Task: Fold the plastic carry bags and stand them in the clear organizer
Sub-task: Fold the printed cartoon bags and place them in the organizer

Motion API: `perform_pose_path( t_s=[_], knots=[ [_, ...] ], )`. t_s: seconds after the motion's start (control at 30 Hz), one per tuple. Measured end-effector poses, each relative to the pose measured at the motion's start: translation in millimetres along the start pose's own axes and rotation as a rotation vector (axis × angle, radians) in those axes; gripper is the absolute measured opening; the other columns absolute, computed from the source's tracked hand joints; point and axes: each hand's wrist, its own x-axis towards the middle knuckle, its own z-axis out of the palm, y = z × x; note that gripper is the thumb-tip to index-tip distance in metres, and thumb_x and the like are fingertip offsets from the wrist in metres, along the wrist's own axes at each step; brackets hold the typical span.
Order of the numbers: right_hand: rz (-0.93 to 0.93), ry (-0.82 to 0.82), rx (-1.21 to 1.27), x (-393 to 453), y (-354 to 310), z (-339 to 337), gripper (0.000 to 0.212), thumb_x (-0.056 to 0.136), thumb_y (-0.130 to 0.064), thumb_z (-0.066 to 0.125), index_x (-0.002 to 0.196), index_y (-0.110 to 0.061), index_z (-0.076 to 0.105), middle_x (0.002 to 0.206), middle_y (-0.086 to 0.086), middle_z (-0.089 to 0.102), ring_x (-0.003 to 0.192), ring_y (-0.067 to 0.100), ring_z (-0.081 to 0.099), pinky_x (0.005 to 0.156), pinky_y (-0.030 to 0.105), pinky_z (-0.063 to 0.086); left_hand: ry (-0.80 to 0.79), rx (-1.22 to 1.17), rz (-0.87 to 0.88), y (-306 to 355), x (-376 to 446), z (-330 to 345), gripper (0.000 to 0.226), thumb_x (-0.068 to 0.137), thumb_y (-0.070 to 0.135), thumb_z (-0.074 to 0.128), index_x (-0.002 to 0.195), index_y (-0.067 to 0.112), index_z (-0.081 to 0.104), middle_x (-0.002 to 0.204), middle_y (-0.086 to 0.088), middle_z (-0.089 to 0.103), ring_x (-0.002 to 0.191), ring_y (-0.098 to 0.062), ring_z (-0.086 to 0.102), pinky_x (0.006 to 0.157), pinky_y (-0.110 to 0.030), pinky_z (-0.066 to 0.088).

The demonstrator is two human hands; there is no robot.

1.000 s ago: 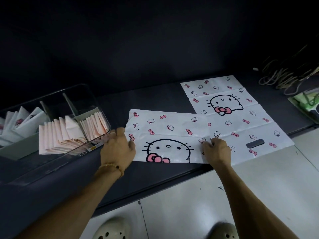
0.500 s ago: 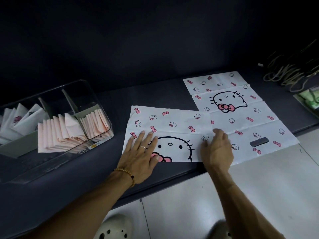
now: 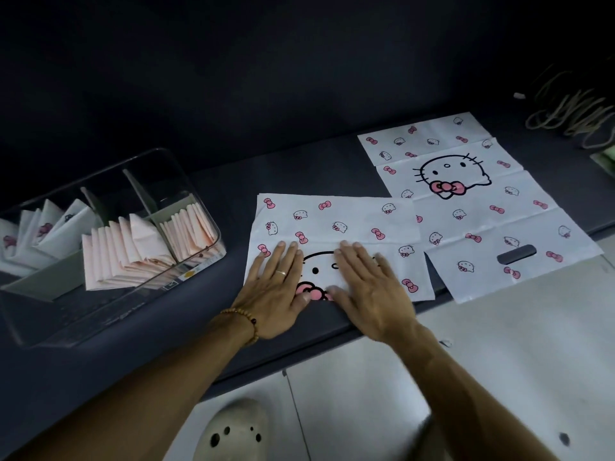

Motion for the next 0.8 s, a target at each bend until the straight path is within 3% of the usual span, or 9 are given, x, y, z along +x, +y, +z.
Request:
perform_pose_path(
  t_s=[0.1, 0.23, 0.33, 0.4, 0.5, 0.63, 0.7, 0.8],
  knots=[
    [0.012, -0.044, -0.074, -22, 46, -9, 0.069, 0.094, -0.062, 0.006, 0.153, -0.025, 0.000, 0.159, -0.007, -0.010, 0.147, 0.014, -0.009, 0.120, 0.038, 0.000, -0.020, -0.027, 0.001, -2, 1, 1, 0.073, 0.095, 0.056, 0.012, 0.148, 0.016, -0.017, 0.154, 0.001, -0.028, 0.138, -0.014, -0.034, 0.115, -0.039, -0.016],
    [0.043, -0.053, -0.056, -43, 78, -28, 0.071, 0.093, -0.059, 0.003, 0.153, -0.023, 0.013, 0.160, -0.003, 0.005, 0.148, 0.015, 0.004, 0.120, 0.038, 0.013, -0.017, -0.048, -0.002, -2, 2, 2, 0.072, 0.094, 0.057, 0.010, 0.148, 0.020, -0.018, 0.149, 0.006, -0.033, 0.135, -0.012, -0.036, 0.114, -0.039, -0.018],
    [-0.014, 0.039, -0.085, -42, 69, -40, 0.057, 0.097, -0.045, 0.032, 0.142, -0.012, 0.042, 0.149, 0.010, 0.040, 0.139, 0.027, 0.035, 0.113, 0.044, 0.032, 0.000, -0.039, -0.008, -2, 3, 3, 0.071, 0.095, 0.056, 0.012, 0.148, 0.020, -0.018, 0.152, 0.004, -0.030, 0.136, -0.013, -0.035, 0.113, -0.039, -0.019],
    [-0.070, 0.097, -0.060, -37, 53, -42, 0.052, 0.090, -0.038, 0.056, 0.134, -0.011, 0.050, 0.136, 0.011, 0.053, 0.125, 0.029, 0.050, 0.103, 0.044, 0.043, 0.005, -0.037, -0.013, -2, 3, 4, 0.071, 0.095, 0.055, 0.012, 0.148, 0.020, -0.018, 0.154, 0.003, -0.028, 0.137, -0.014, -0.035, 0.112, -0.038, -0.020],
    [-0.140, 0.135, -0.061, -30, 27, -41, 0.037, 0.086, -0.023, 0.063, 0.120, -0.010, 0.059, 0.114, 0.010, 0.063, 0.104, 0.029, 0.060, 0.080, 0.039, 0.056, -0.001, -0.063, -0.009, -3, 3, 2, 0.074, 0.093, 0.059, 0.013, 0.148, 0.020, -0.018, 0.154, 0.003, -0.028, 0.137, -0.013, -0.034, 0.114, -0.039, -0.018],
    [-0.160, 0.177, -0.125, -24, 22, -42, 0.022, 0.077, -0.006, 0.070, 0.098, -0.009, 0.064, 0.091, 0.008, 0.064, 0.081, 0.029, 0.063, 0.044, 0.033, 0.049, -0.028, -0.081, -0.002, -2, 2, 1, 0.095, 0.081, 0.075, 0.023, 0.147, 0.023, -0.020, 0.150, 0.006, -0.033, 0.137, -0.012, -0.035, 0.115, -0.041, -0.015],
    [-0.149, 0.168, -0.145, -22, 23, -43, 0.020, 0.072, -0.003, 0.073, 0.089, -0.009, 0.063, 0.086, 0.008, 0.063, 0.073, 0.029, 0.063, 0.039, 0.029, 0.042, -0.036, -0.093, -0.004, -3, 2, 1, 0.093, 0.083, 0.072, 0.027, 0.148, 0.024, -0.019, 0.152, 0.007, -0.031, 0.138, -0.012, -0.034, 0.116, -0.041, -0.014],
    [-0.136, 0.164, -0.130, -23, 22, -43, 0.008, 0.083, -0.013, 0.062, 0.090, -0.010, 0.062, 0.091, 0.008, 0.061, 0.076, 0.029, 0.061, 0.043, 0.027, 0.037, -0.021, -0.117, -0.015, -3, 4, 1, 0.076, 0.093, 0.060, 0.024, 0.149, 0.026, -0.015, 0.155, 0.007, -0.025, 0.139, -0.010, -0.030, 0.115, -0.038, -0.016]
  ],
)
